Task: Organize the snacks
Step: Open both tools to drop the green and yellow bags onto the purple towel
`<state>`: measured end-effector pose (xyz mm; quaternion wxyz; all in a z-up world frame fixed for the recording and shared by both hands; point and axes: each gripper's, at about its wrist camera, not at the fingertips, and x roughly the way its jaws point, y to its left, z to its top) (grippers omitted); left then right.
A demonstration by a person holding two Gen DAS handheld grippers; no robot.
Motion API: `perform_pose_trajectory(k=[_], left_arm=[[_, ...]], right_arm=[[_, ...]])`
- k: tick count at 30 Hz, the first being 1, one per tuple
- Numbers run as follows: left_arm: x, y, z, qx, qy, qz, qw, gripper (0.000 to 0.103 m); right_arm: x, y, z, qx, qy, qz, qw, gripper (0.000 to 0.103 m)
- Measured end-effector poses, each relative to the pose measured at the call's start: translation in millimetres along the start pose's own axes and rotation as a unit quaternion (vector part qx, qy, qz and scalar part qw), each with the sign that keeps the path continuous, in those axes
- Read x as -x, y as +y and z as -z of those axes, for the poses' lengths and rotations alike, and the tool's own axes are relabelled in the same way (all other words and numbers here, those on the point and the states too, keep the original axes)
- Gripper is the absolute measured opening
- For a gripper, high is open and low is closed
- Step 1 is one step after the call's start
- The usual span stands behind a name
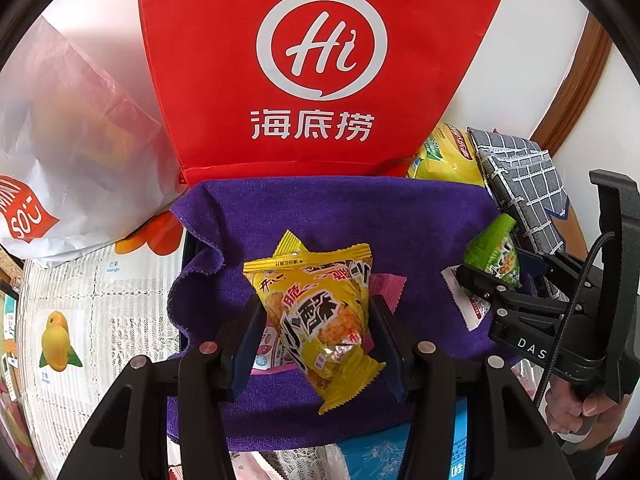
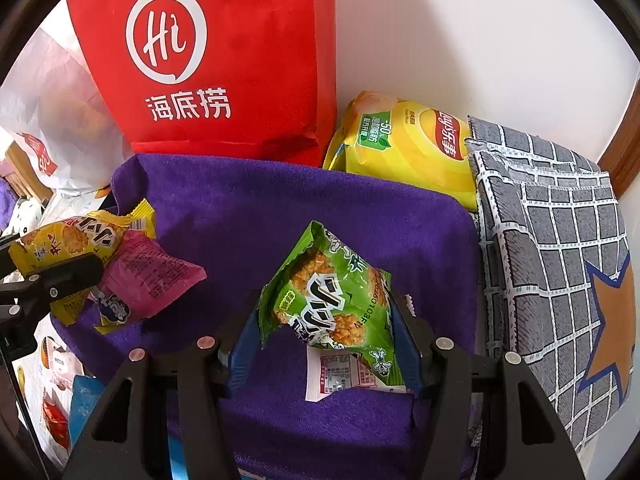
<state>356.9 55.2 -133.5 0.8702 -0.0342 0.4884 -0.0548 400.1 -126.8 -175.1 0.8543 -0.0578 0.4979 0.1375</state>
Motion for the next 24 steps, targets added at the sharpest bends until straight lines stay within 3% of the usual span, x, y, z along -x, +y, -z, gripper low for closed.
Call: perform_pose_trajectory(k=[9, 12, 15, 24], left_arm=[[1, -3, 0, -0.005, -0.001, 0.006, 1.0, 0.052], [5, -5, -1, -0.005, -0.007, 0.01, 0.9999, 0.066], [10, -8, 0, -0.008, -0.018, 0.015, 0.9997, 0.073], [21, -14, -1, -0.006, -0.024, 0.013, 0.9996, 0.073]], right_arm=[[6, 1, 0, 0.0, -0.004, 0.002, 1.0, 0.063], [12, 1, -2, -0.002, -0.012, 0.001, 1.0, 0.065], [17, 0, -3, -0.003, -0.021, -0.002, 1.0, 0.069], [44, 6, -8, -0.004, -0.049, 0.007, 0.999, 0.072]])
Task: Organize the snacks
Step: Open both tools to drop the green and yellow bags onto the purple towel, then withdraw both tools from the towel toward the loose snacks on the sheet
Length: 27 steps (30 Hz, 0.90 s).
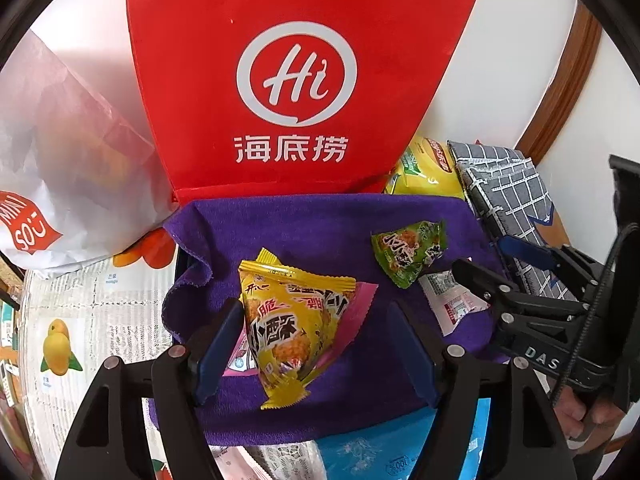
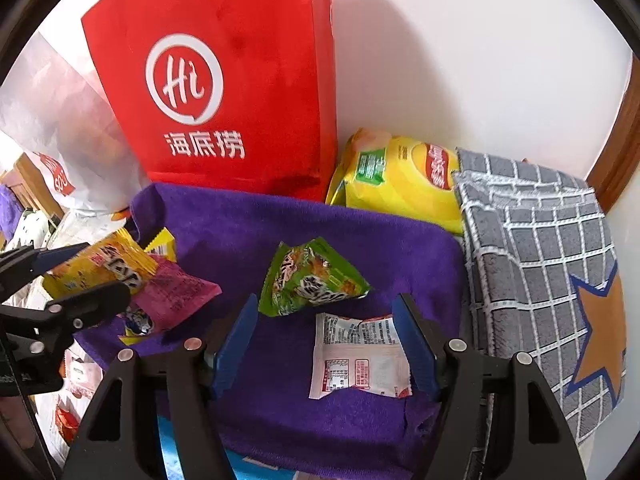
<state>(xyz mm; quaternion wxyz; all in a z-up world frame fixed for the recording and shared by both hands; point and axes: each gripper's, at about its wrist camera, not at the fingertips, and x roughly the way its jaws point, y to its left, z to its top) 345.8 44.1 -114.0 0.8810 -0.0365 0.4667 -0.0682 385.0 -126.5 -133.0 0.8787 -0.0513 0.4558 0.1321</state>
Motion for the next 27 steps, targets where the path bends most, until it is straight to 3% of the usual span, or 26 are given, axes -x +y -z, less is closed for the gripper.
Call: perform_pose_trajectory(k=[8, 13, 17, 20, 27], left_arm=[[27, -8, 1, 0.001, -0.024, 0.01, 0.9997, 0.073], [49, -18, 5, -0.01, -0.049, 0.023, 0.9985, 0.073], [66, -28, 12, -0.019, -0.066, -0.006, 0.9976, 0.073], [74, -26, 25, -0.021, -0.054, -0.014, 0.9982, 0.073], [100, -5, 58, -0.008, -0.054, -0.028, 0.9981, 0.073]], right_arm=[[41, 6, 8, 0.011, -0.039, 0.071, 0.997, 0.087], [66, 2, 28, 0.008, -0.039, 0.08, 0.996, 0.087], [96, -9, 47, -0.002, -0.06, 0.065, 0.996, 0.087], [108, -16, 62, -0.014, -0.064, 0.052, 0.996, 0.087], [99, -36, 102, -0.065, -0.032, 0.018, 0.997, 0.084]])
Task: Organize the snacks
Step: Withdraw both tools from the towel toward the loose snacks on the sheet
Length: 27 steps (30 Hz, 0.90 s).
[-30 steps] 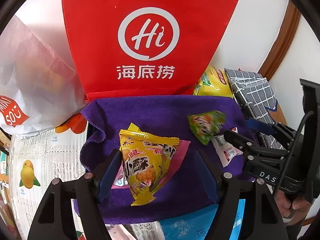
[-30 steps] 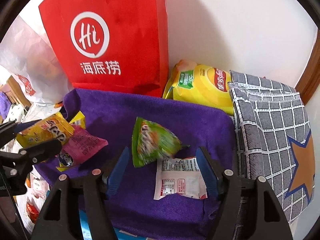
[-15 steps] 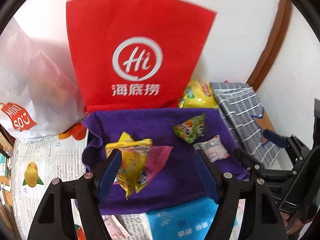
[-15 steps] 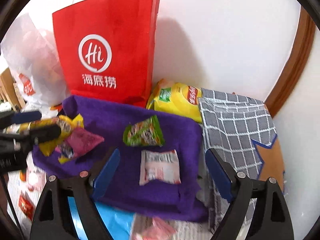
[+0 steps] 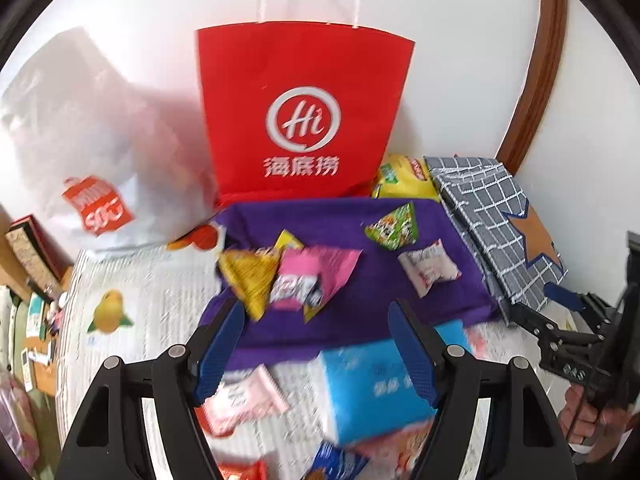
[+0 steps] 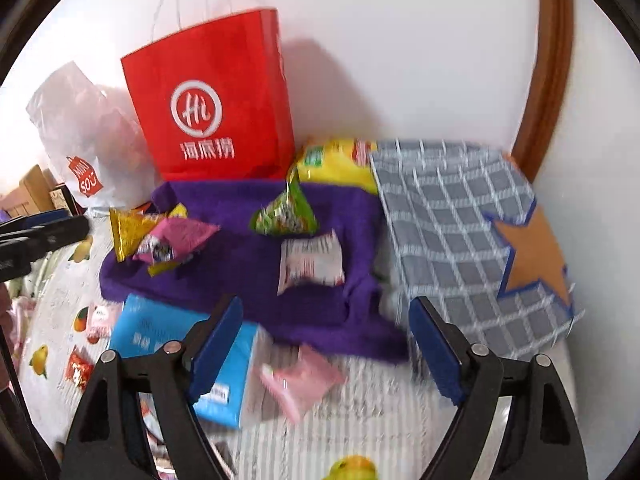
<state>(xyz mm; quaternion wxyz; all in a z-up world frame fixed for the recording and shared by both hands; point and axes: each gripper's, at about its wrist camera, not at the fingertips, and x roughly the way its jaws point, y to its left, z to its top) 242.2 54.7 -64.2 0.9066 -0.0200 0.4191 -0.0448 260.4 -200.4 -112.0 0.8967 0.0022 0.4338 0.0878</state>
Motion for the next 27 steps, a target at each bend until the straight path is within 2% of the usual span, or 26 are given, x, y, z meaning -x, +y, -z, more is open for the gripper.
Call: perform_pose_trajectory(k=[2, 5, 6, 10, 14, 27], left_arm=[[3, 8, 10, 0.006, 0.004, -0.002, 1.0, 0.073], [6, 22, 29, 0.021, 0.008, -0.013, 0.9997, 0.073], [6, 27, 35, 0.026, 0.011, -0.015, 0.9995, 0.073], [0, 45, 58, 0.051, 0.028, -0.02, 0.9981, 0.073], [-2, 57, 73, 0.064, 0.034, -0.024, 0.9971, 0.072], [-5, 75, 82, 0.085, 0.039, -0.016, 0.9955, 0.073]], right_arm=[[-9, -4, 10, -0.016, 0.019, -0.011, 1.0, 0.08], [-22, -7, 20, -0.032, 0.037, -0.005, 0.999, 0.06], [-27, -8, 23, -0.035, 0.041, -0.003, 0.999, 0.057], [-44, -11, 28, -0.054, 0.049, -0.013, 0.997, 0.056], [-60, -6, 27, -0.042, 0.06, -0.009, 0.997, 0.05], [-67, -9, 62, -0.013, 0.097, -0.004, 0.995, 0.05]])
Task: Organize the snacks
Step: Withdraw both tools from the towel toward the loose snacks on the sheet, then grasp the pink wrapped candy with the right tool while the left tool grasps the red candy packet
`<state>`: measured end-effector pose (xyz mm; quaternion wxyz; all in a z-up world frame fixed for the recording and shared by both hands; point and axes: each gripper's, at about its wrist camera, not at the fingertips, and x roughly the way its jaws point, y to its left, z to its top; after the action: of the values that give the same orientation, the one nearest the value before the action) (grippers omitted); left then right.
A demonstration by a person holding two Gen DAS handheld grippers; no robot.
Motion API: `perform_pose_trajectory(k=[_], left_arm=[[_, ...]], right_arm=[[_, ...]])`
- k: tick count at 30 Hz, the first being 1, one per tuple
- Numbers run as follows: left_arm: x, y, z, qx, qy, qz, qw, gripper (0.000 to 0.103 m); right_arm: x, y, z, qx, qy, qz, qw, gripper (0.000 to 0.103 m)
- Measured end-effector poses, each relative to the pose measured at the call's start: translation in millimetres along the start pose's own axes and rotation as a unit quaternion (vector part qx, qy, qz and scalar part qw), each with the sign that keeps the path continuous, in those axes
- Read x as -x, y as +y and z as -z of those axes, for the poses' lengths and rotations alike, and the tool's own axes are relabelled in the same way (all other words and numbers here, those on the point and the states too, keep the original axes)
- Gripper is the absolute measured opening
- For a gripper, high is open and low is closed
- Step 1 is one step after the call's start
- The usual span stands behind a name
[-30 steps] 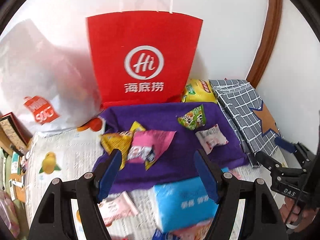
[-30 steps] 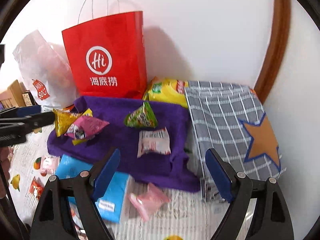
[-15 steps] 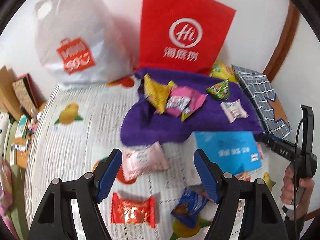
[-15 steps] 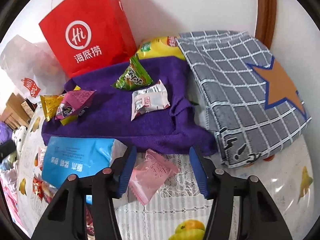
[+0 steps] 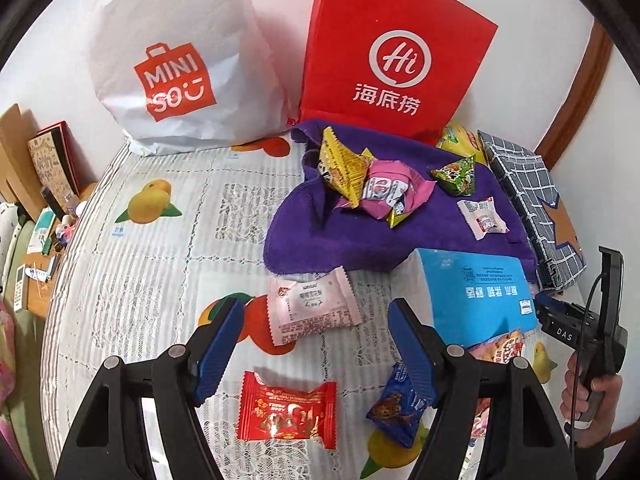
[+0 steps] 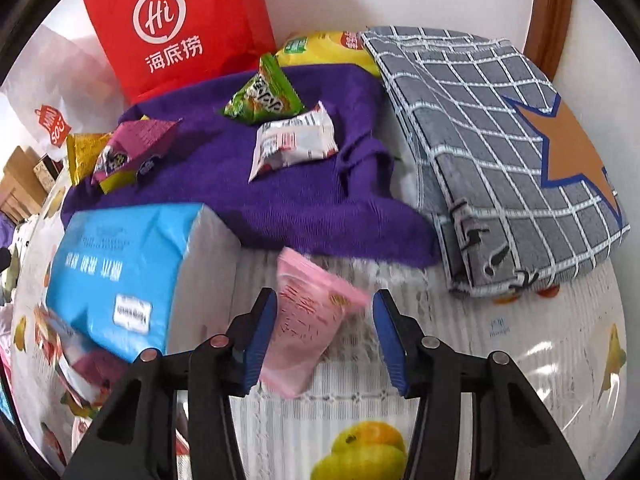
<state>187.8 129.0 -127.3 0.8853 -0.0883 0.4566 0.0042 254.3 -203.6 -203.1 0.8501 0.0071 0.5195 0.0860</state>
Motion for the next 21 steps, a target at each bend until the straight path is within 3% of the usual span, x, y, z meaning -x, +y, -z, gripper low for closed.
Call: perform_pose_trajectory(k=[3, 10, 11, 13, 21], left_arm=[[0, 6, 3, 0.004, 0.002, -0.004, 1.0, 0.073], [2, 28, 11, 0.025, 0.007, -0.017, 0.9995, 0.073], [2, 30, 12, 0.026, 0.008, -0.018, 0.9995, 0.073], [1, 33, 16, 0.027, 0.011, -0.017, 0.9994, 0.073], [-16, 32, 43, 0.017, 0.041, 0.002, 0.999, 0.073]], right_arm=[[-2, 2, 3, 0.007, 0.002, 0.002, 1.0, 0.055], [-10, 2, 4, 0.005, -0.01, -0.015, 1.0, 0.056], [-10, 1, 5, 0.007, -0.014, -0.014, 1.0, 0.055], [-9, 1, 8, 0.015, -0.021, -0.004, 1.0, 0.041], [17, -5, 23, 0.008, -0.044, -0.015, 0.999, 0.038]])
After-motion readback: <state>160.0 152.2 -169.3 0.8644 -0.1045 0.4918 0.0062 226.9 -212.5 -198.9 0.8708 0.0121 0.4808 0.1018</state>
